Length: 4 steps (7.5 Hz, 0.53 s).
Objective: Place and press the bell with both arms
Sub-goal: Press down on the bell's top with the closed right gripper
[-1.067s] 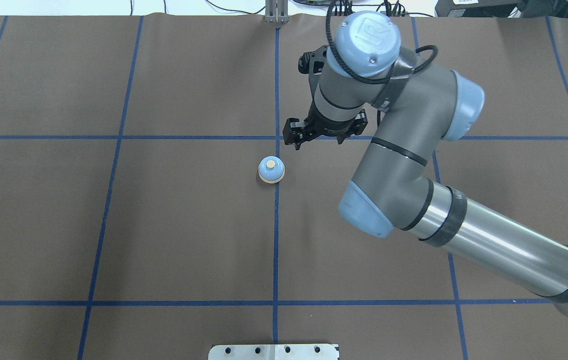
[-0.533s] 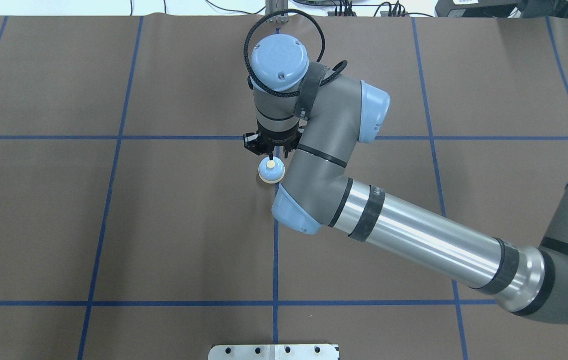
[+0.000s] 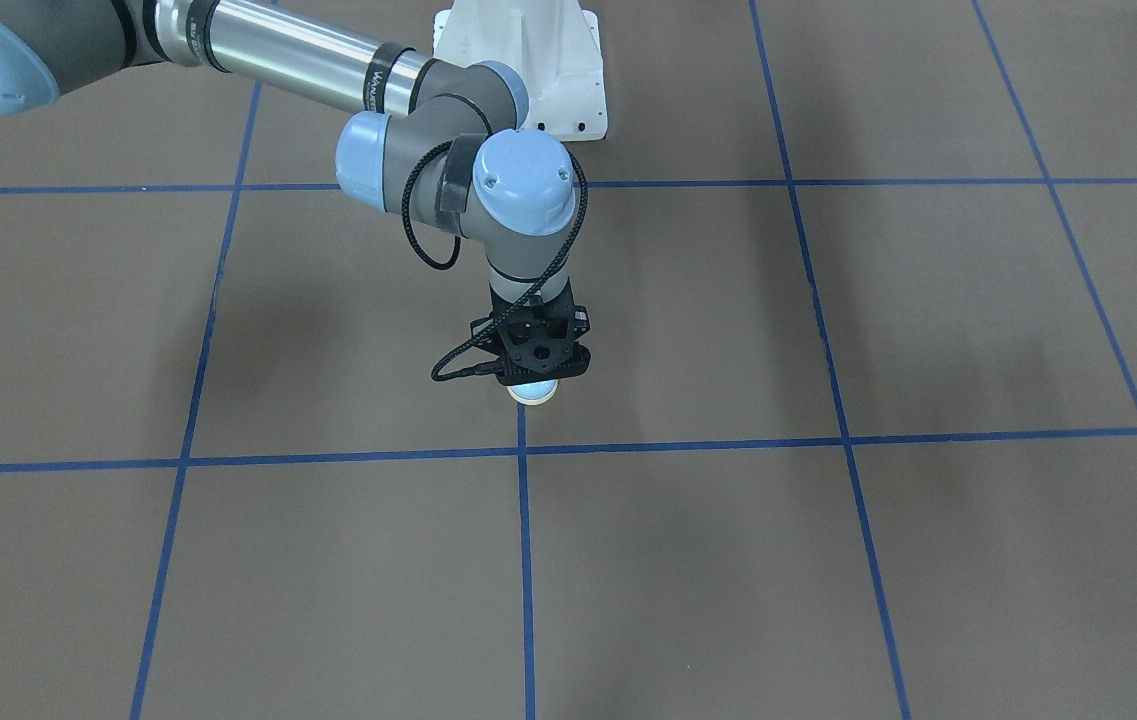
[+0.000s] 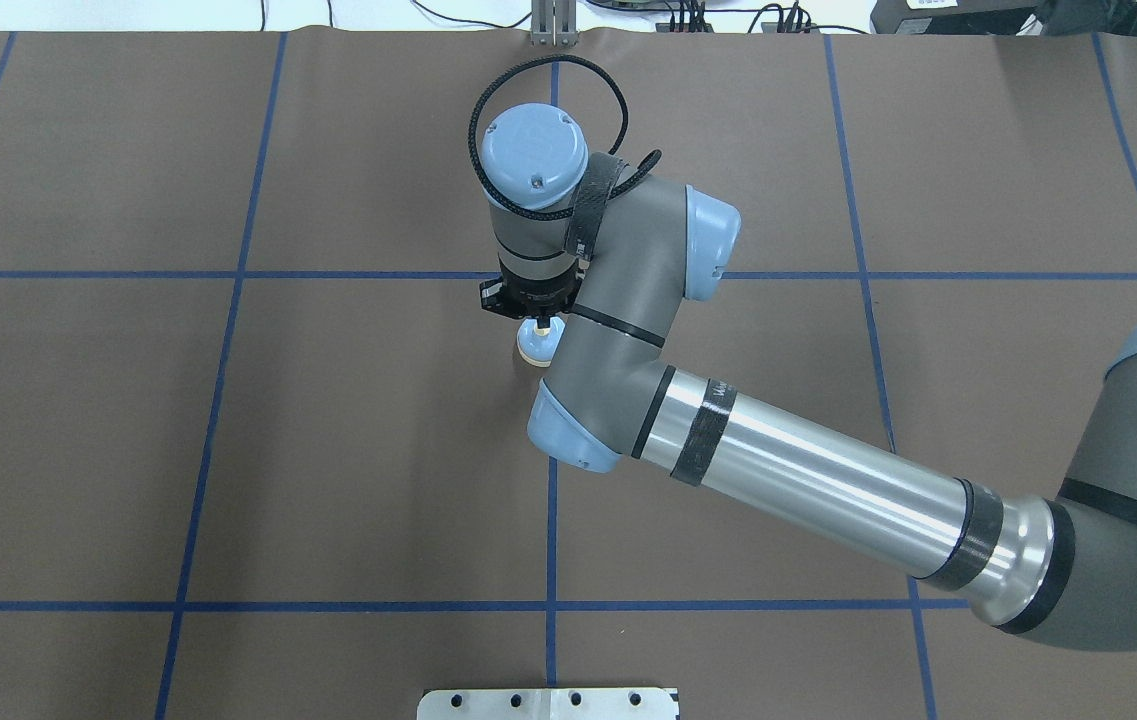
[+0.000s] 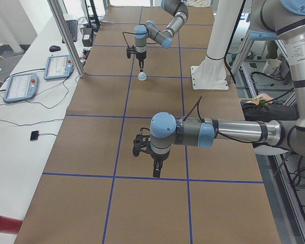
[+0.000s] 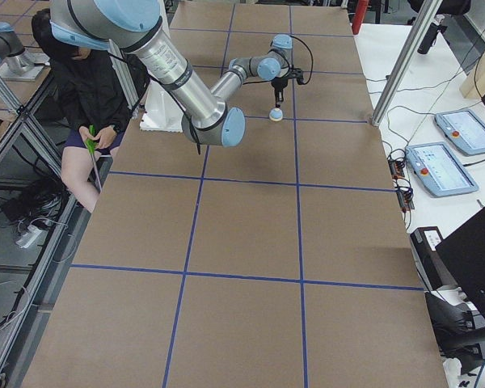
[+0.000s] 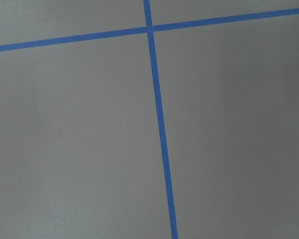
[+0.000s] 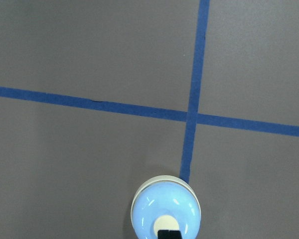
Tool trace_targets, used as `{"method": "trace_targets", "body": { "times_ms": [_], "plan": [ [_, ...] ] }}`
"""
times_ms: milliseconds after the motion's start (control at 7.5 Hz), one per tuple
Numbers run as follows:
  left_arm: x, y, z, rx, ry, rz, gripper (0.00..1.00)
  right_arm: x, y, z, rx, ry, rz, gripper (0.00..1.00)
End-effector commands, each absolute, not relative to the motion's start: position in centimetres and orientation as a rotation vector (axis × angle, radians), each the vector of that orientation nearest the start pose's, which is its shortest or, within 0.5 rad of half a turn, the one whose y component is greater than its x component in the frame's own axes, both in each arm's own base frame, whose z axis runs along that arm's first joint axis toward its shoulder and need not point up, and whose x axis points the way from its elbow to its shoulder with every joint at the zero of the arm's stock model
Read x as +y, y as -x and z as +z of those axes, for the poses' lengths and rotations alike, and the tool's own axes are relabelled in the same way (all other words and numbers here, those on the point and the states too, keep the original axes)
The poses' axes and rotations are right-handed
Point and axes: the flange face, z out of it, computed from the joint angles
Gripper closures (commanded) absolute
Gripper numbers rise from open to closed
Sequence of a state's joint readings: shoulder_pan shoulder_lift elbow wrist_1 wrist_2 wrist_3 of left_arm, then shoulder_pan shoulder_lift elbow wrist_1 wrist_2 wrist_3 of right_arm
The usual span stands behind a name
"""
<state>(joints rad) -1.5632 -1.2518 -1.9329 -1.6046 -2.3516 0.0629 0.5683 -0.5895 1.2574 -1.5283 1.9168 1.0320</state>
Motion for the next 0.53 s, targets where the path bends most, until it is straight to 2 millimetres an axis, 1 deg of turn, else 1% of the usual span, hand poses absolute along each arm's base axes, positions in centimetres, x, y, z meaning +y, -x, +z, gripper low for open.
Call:
{"method": "trace_targets", "body": {
  "times_ms": [0, 400],
  "plan": [
    [-36.38, 6.04, 61.21, 0.778, -0.094, 0.097, 0.0, -51.2, 62.61, 16.88, -0.757, -0.081, -0.096, 1.0],
    [-36.38, 6.04, 61.21, 0.778, -0.094, 0.097, 0.0, -50.8, 63.11, 17.29, -0.751, -0.075, -0.102, 1.0]
  ]
}}
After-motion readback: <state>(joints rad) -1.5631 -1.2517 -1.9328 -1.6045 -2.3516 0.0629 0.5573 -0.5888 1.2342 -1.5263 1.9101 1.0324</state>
